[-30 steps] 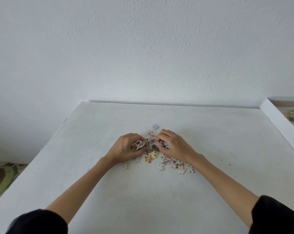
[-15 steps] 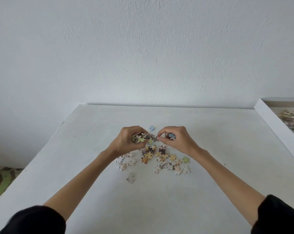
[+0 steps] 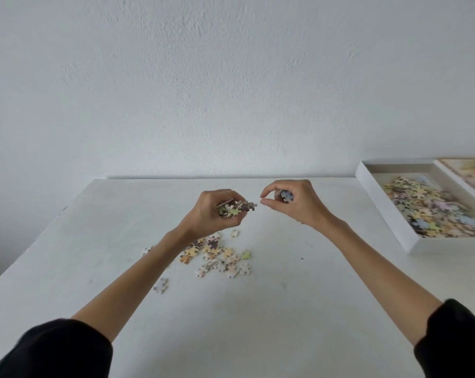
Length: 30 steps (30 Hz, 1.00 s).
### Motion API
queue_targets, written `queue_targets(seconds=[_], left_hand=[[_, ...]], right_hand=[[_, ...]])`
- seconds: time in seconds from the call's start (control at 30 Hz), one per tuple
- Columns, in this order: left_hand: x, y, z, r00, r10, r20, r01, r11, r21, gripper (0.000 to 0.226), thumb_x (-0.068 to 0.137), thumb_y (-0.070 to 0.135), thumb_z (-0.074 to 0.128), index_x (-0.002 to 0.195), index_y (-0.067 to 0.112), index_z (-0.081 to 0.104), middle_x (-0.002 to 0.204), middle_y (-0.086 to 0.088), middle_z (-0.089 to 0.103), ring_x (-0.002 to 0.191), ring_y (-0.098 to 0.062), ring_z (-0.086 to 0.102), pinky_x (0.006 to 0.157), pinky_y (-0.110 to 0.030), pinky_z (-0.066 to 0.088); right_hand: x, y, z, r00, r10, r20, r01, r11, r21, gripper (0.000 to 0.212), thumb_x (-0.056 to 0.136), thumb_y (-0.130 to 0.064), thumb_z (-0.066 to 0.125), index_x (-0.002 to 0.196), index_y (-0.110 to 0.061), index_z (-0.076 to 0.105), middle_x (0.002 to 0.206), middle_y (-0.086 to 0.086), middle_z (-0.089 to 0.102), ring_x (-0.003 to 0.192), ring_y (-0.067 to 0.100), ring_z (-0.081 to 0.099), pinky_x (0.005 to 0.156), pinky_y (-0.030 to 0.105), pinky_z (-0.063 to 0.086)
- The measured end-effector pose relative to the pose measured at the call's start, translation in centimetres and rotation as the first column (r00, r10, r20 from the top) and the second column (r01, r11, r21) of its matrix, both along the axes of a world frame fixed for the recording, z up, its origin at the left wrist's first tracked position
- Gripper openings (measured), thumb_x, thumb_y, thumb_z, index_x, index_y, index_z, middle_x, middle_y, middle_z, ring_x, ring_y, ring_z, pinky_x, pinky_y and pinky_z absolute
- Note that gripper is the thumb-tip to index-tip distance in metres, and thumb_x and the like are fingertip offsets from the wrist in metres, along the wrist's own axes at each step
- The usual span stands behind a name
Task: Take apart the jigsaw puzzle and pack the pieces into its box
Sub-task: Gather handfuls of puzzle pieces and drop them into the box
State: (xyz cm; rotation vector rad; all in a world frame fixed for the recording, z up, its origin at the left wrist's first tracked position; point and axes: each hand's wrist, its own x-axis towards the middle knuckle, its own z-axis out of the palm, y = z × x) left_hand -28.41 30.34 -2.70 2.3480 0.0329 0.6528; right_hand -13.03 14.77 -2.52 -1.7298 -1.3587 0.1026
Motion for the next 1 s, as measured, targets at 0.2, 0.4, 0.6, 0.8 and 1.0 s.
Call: queue_targets(seconds=[0.2,0.4,0.6,0.8,1.0], left_hand=[[5.1,-5.8,1.2,0.999,-0.046,-0.001,0.046,0.999,-0.010,0.010,0.077,0.004,0.070,0.087,0.007,0.069,0.075,0.016,0.062,0.062,0.003,0.056,0.059,-0.006,0.040],[11.4,-11.8,1.5,0.995,-0.098,-0.003,0.098,0.993,-0.060,0.009,0.078,0.003,0.069,0.087,0.006,0.069,0.072,0.011,0.062,0.056,-0.001,0.052,0.049,-0.010,0.040],[17.8,-17.6,1.2,0.988,-0.155,0.010,0.156,0.985,-0.079,0.008,0.078,0.003,0.069,0.086,0.005,0.068,0.072,0.012,0.061,0.056,0.002,0.052,0.050,-0.008,0.039],[24.1,-21.9,0.2,0.976,-0.217,-0.014,0.216,0.975,-0.049,0.012,0.077,0.009,0.072,0.089,0.006,0.069,0.077,0.008,0.065,0.068,-0.003,0.059,0.059,-0.011,0.042],[29.1,-24.5,-1.3,0.967,-0.253,-0.016,0.253,0.968,-0.008,0.017,0.075,0.011,0.072,0.091,0.006,0.069,0.078,0.005,0.064,0.068,-0.003,0.056,0.064,-0.012,0.041]], right_hand=[[4.6,-6.0,1.3,0.998,-0.064,-0.001,0.064,0.998,0.002,0.008,0.077,-0.020,0.072,0.082,-0.014,0.070,0.057,-0.003,0.050,0.050,0.006,0.043,0.052,0.011,0.032],[10.4,-12.0,1.9,0.991,-0.123,0.046,0.124,0.992,-0.011,0.010,0.078,-0.022,0.072,0.083,-0.013,0.070,0.060,0.001,0.055,0.050,0.006,0.045,0.051,0.010,0.032],[16.9,-17.0,1.8,0.982,-0.174,0.074,0.178,0.983,-0.042,0.009,0.077,-0.023,0.072,0.085,-0.017,0.071,0.073,-0.001,0.068,0.065,0.006,0.059,0.066,0.012,0.044],[22.8,-20.4,1.7,0.970,-0.231,0.076,0.236,0.969,-0.065,0.006,0.080,-0.017,0.070,0.084,-0.014,0.071,0.079,-0.015,0.064,0.067,-0.008,0.060,0.063,0.004,0.040],[27.7,-21.8,-0.3,0.971,-0.231,0.068,0.237,0.965,-0.108,0.008,0.080,-0.024,0.069,0.084,-0.017,0.071,0.082,-0.013,0.066,0.075,-0.003,0.061,0.076,0.021,0.047]])
